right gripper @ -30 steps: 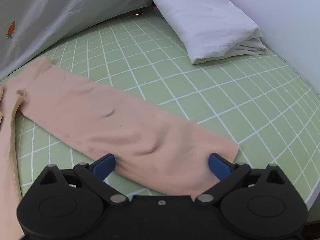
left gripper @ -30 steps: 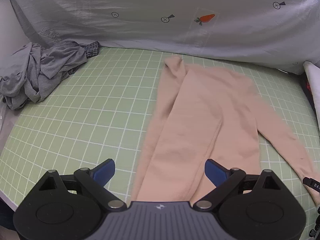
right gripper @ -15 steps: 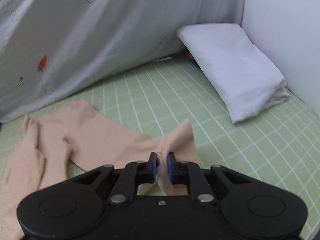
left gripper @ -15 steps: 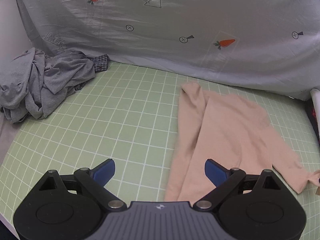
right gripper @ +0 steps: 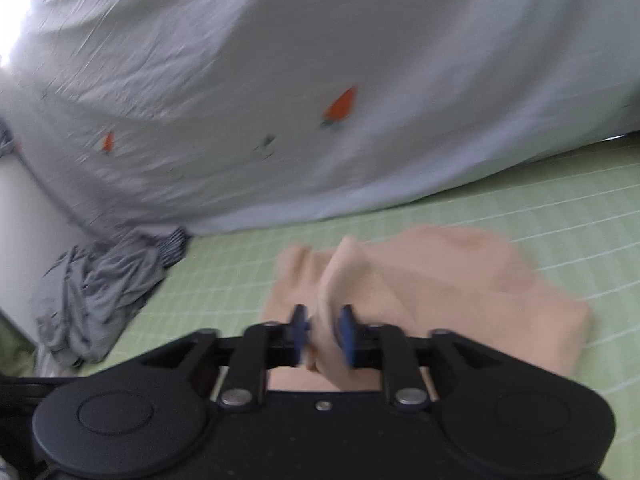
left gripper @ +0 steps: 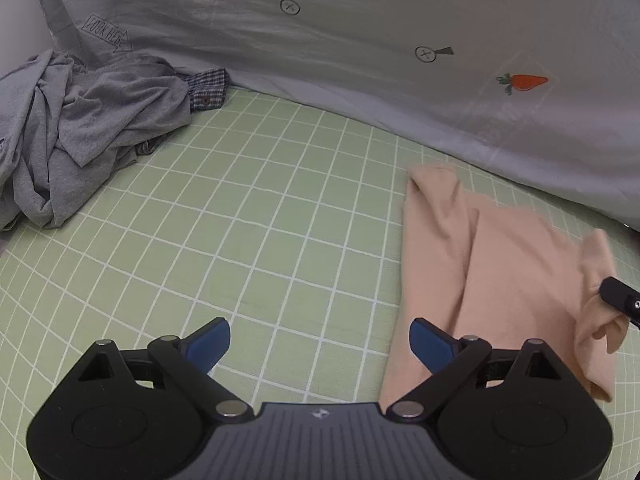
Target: Fold clothes
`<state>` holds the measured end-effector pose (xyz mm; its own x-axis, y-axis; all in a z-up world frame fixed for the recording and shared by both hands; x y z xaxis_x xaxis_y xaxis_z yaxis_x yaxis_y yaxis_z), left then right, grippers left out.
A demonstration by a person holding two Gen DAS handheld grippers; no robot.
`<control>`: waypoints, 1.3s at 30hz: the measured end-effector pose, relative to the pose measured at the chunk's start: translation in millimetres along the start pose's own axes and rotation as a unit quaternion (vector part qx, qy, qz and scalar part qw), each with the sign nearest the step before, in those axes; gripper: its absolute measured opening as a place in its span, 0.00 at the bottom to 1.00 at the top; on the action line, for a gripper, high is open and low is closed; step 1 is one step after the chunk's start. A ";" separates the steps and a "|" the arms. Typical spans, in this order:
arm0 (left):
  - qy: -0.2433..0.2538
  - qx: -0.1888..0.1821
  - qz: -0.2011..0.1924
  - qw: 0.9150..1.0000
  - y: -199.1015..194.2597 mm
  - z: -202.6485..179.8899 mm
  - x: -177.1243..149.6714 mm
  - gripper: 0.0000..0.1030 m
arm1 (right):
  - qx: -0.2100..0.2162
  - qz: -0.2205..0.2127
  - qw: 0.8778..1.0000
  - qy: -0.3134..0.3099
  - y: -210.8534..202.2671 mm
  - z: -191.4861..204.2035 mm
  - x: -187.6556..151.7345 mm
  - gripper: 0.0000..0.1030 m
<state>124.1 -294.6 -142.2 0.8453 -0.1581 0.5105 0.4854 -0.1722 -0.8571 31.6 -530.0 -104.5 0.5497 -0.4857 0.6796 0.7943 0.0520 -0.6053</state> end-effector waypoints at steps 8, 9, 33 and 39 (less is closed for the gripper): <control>0.022 0.012 0.024 0.999 18.1 -12.9 -7.2 0.93 | -0.102 0.058 0.993 0.011 15.0 -43.3 -27.5 0.87; 0.026 0.010 0.027 0.999 19.6 -18.3 -8.3 0.93 | -0.122 0.057 0.991 0.019 8.8 -56.1 -26.8 0.88; 0.179 -0.050 0.046 0.982 51.9 -157.2 -33.6 0.13 | -0.283 0.078 0.951 0.098 -51.9 -200.9 -58.2 0.91; 0.148 -0.067 0.020 0.986 38.0 -141.7 -23.1 0.07 | -0.281 0.087 0.952 0.085 -43.6 -193.9 -59.7 0.91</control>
<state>91.5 -435.3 -176.9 0.7512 -0.4419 0.4903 0.4018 -0.2833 -0.8708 -86.1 -672.5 -199.0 0.5730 -0.6491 0.5004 0.4053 -0.3062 -0.8614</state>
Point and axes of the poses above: each gripper's, at about its wrist camera, not at the fingertips, and y roughly the way its jaws point, z to its left, x to its top, the point moved 8 cm from there along y, roughly the way its jaws point, and after that the axes turned 1 degree about y, right-handed, at the moved point
